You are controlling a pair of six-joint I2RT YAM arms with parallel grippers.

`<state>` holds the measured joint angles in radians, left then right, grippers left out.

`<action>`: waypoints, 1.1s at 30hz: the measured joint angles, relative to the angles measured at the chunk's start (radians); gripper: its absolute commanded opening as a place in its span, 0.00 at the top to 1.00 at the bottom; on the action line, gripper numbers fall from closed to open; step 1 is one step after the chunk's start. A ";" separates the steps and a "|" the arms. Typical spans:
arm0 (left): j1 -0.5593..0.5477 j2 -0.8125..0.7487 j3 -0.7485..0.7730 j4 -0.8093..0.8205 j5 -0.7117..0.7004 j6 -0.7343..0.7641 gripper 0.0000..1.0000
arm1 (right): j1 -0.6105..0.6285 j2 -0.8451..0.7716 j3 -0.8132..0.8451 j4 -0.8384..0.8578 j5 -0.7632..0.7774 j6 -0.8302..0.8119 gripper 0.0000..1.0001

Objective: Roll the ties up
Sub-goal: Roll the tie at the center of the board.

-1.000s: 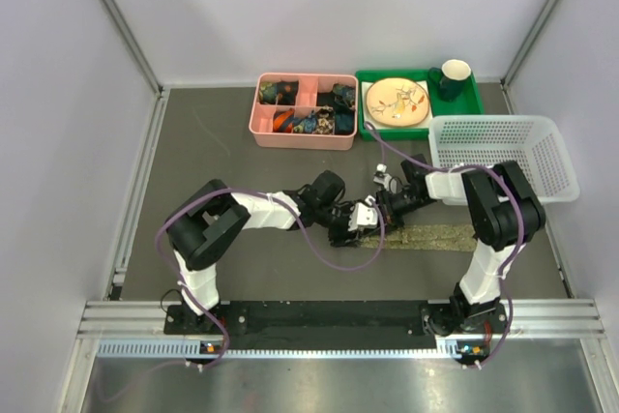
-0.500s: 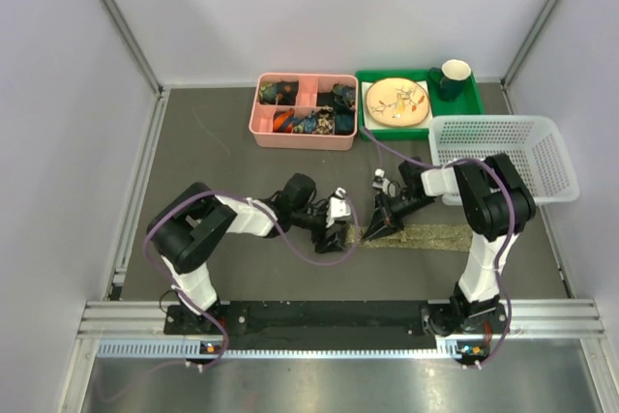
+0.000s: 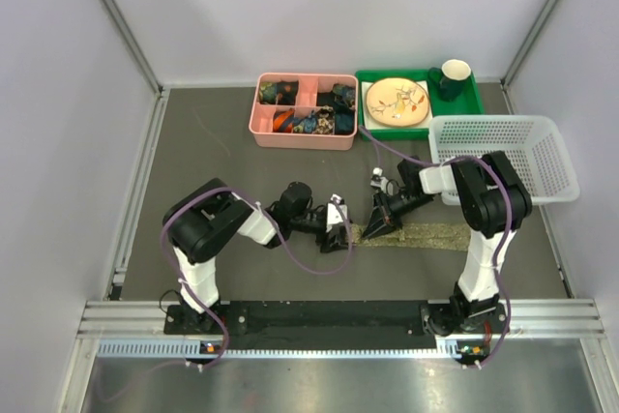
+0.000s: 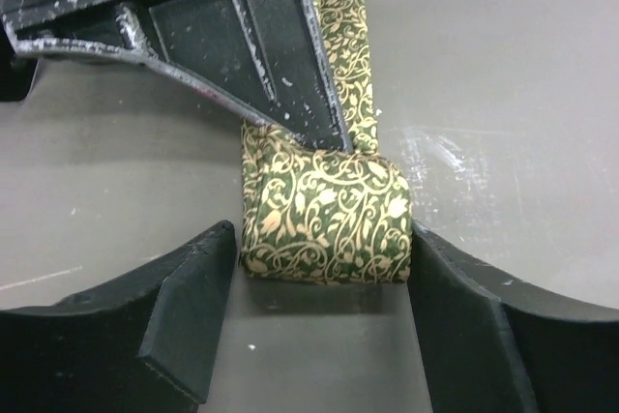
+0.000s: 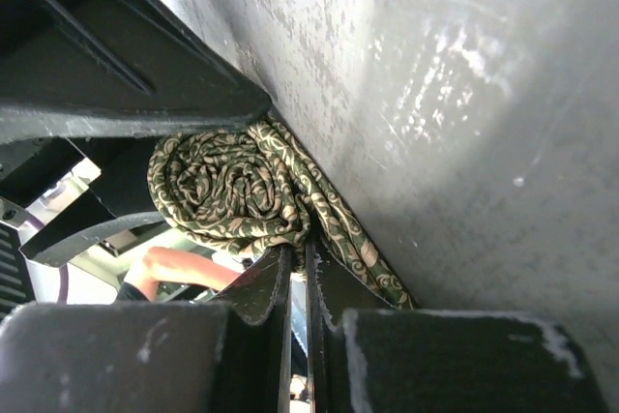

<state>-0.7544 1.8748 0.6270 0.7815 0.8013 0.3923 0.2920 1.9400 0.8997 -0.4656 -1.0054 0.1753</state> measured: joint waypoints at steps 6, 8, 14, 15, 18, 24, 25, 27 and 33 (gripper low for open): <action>-0.021 0.002 0.004 0.012 -0.006 0.030 0.39 | 0.000 0.012 0.008 -0.002 -0.014 -0.016 1.00; -0.026 0.002 0.016 -0.003 -0.013 0.041 0.44 | 0.000 0.018 0.013 -0.003 -0.018 -0.021 1.00; -0.034 -0.002 0.074 -0.128 -0.022 0.079 0.76 | 0.000 0.020 0.017 -0.007 -0.021 -0.026 0.98; -0.034 -0.006 0.085 -0.159 -0.023 0.087 0.80 | 0.000 0.019 0.017 -0.008 -0.021 -0.026 0.91; -0.039 -0.021 0.135 -0.297 -0.037 0.118 0.87 | 0.000 0.012 0.016 -0.007 -0.017 -0.016 0.77; -0.048 -0.043 0.225 -0.536 -0.091 0.178 0.98 | -0.015 -0.072 -0.003 -0.024 0.021 0.007 0.60; -0.047 -0.045 0.239 -0.573 -0.100 0.182 0.99 | -0.022 -0.095 -0.004 -0.034 0.027 0.003 0.59; -0.050 -0.047 0.265 -0.631 -0.117 0.183 1.00 | -0.035 -0.142 -0.004 -0.044 0.033 -0.005 0.56; -0.090 -0.051 0.329 -0.760 -0.215 0.179 1.00 | -0.052 -0.237 -0.029 -0.043 0.009 -0.008 0.42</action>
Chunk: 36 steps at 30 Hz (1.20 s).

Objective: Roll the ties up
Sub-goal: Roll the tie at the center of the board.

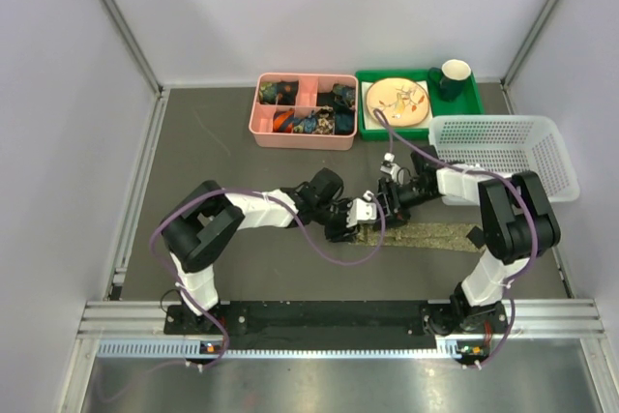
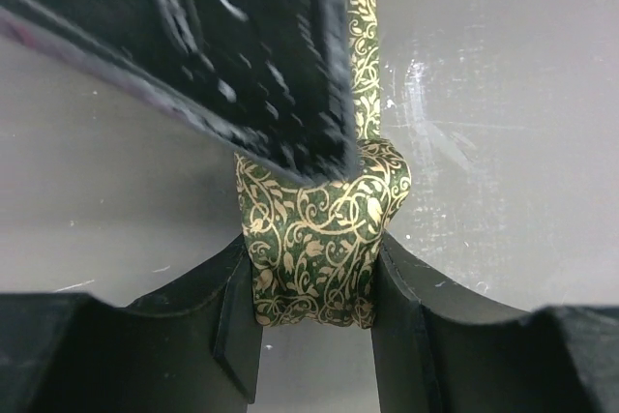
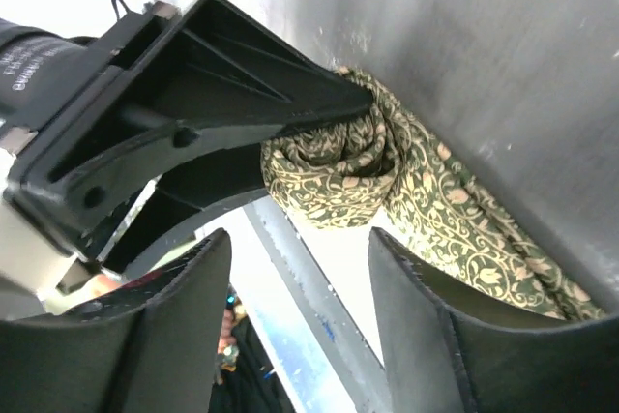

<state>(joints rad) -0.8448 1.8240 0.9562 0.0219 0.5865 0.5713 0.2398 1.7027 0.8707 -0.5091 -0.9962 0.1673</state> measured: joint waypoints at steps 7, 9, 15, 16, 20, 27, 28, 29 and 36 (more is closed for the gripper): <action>-0.059 0.005 0.075 -0.124 -0.134 -0.039 1.00 | 0.019 0.020 -0.026 0.040 -0.020 0.039 0.53; -0.069 0.011 0.093 -0.149 -0.159 -0.048 1.00 | 0.032 0.042 -0.026 0.047 -0.017 0.035 0.60; -0.086 0.032 0.145 -0.215 -0.203 -0.068 0.95 | 0.048 0.108 -0.009 0.045 0.006 0.012 1.00; -0.086 0.033 0.149 -0.220 -0.207 -0.069 0.90 | 0.048 0.114 -0.003 0.045 0.003 0.007 1.00; -0.086 0.034 0.151 -0.225 -0.209 -0.068 0.61 | 0.050 0.116 0.007 0.026 0.010 -0.003 1.00; -0.023 0.014 0.063 -0.084 -0.068 -0.077 0.03 | 0.036 0.130 0.007 0.019 0.024 -0.008 1.00; -0.001 0.006 0.024 -0.024 -0.031 -0.083 0.02 | 0.031 0.135 0.007 0.013 0.027 -0.007 1.00; 0.023 -0.003 -0.014 0.040 0.005 -0.092 0.01 | 0.023 0.144 0.007 0.006 0.029 -0.007 1.00; 0.108 -0.002 -0.205 0.454 0.162 -0.185 0.02 | 0.002 0.180 0.007 -0.017 0.038 -0.007 1.00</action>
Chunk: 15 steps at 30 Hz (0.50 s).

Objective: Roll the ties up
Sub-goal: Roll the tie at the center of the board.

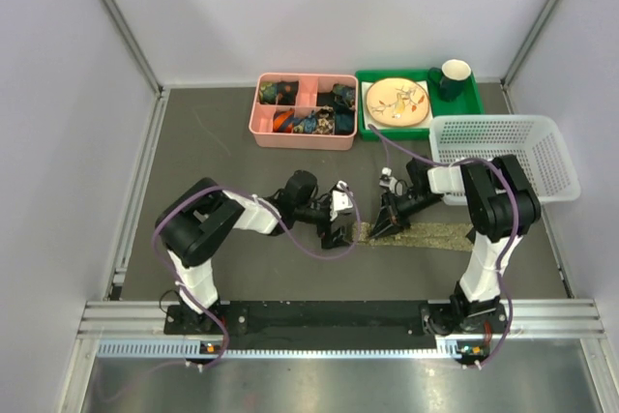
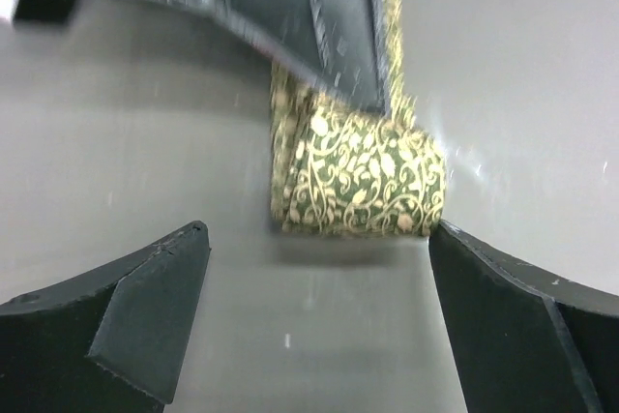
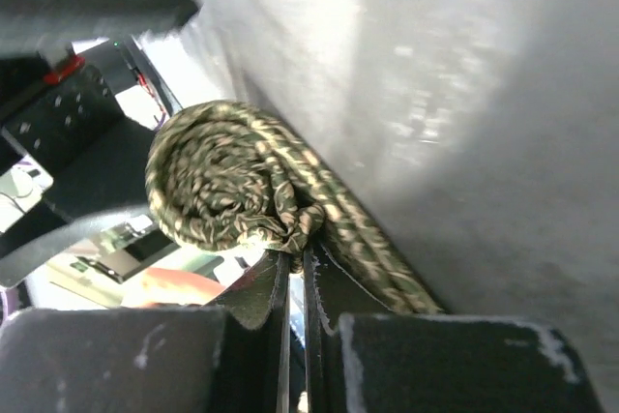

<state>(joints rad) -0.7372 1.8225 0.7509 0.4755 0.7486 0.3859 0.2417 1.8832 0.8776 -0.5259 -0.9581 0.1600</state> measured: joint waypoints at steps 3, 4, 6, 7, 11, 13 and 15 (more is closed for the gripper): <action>-0.009 0.042 -0.008 0.141 0.047 -0.031 0.03 | -0.011 0.017 0.002 -0.011 0.000 -0.008 1.00; -0.013 0.054 -0.009 0.183 0.056 -0.040 0.05 | -0.015 0.020 0.005 -0.016 -0.001 -0.012 1.00; -0.025 0.071 -0.015 0.248 0.064 -0.043 0.10 | -0.017 0.026 0.014 -0.025 -0.003 -0.022 1.00; -0.034 0.080 -0.020 0.281 0.068 -0.043 0.13 | -0.018 0.030 0.018 -0.028 -0.004 -0.027 1.00; -0.066 0.113 -0.026 0.340 0.073 -0.024 0.44 | -0.018 0.037 0.026 -0.036 -0.009 -0.039 1.00; -0.076 0.117 -0.026 0.331 0.066 0.000 0.53 | -0.018 0.037 0.026 -0.036 -0.014 -0.042 1.00; -0.076 0.117 -0.017 0.308 0.057 0.021 0.68 | -0.016 0.037 0.026 -0.035 -0.017 -0.044 1.00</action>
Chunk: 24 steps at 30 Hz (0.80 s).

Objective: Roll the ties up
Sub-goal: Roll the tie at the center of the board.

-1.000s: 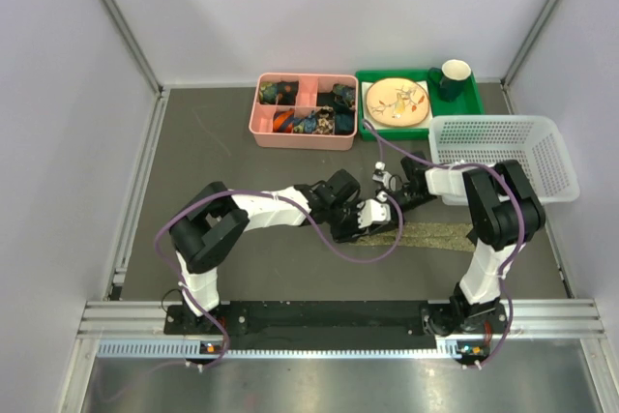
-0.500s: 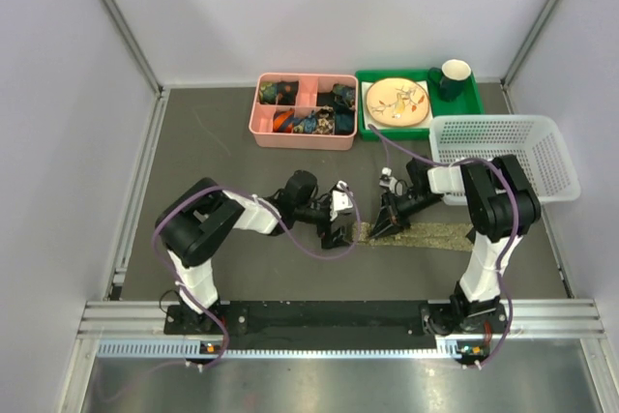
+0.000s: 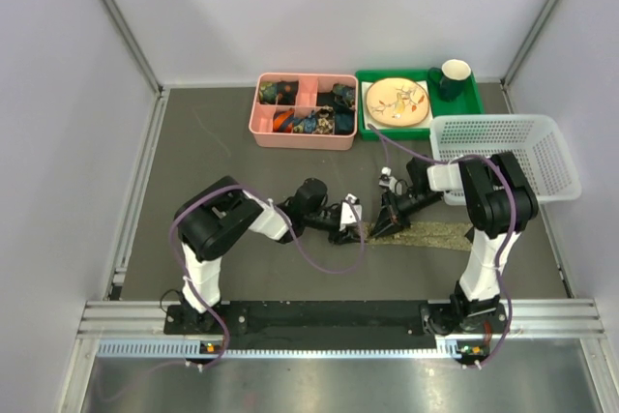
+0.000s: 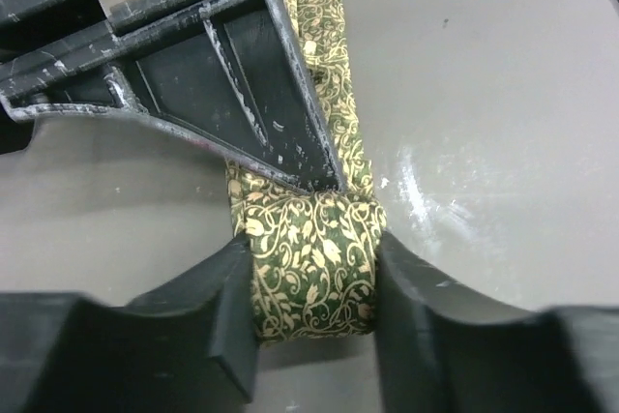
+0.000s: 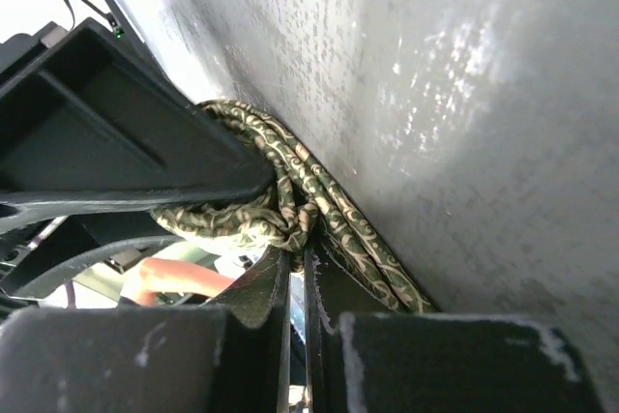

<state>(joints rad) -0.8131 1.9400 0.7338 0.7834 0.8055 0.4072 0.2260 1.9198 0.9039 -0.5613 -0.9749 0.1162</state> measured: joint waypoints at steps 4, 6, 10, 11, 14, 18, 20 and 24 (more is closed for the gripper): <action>-0.004 -0.022 0.074 -0.211 -0.032 0.070 0.82 | 0.005 0.000 0.001 0.001 -0.002 0.000 0.81; -0.016 -0.048 0.125 -0.361 -0.076 0.101 0.85 | 0.007 -0.003 0.002 0.000 -0.001 0.001 0.72; -0.022 -0.098 0.195 -0.615 -0.182 0.146 0.87 | 0.011 -0.043 0.015 -0.026 0.012 -0.020 0.61; -0.021 -0.109 0.204 -0.664 -0.204 0.153 0.87 | 0.012 -0.058 0.018 -0.035 0.014 -0.030 0.58; -0.026 -0.138 0.234 -0.801 -0.263 0.170 0.88 | 0.011 -0.109 0.034 -0.078 0.012 -0.058 0.43; -0.051 -0.140 0.293 -0.935 -0.337 0.174 0.86 | 0.011 -0.157 0.033 -0.083 -0.016 -0.061 0.40; -0.067 -0.139 0.314 -0.983 -0.370 0.173 0.86 | 0.016 -0.159 0.032 -0.060 -0.028 -0.042 0.42; -0.084 -0.119 0.359 -1.041 -0.412 0.169 0.83 | 0.060 -0.154 0.025 0.006 -0.037 0.013 0.47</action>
<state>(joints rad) -0.8974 1.8206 1.0931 -0.2581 0.3935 0.5758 0.2855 1.7660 0.9291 -0.5549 -1.0122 0.1287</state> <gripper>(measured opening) 0.424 0.565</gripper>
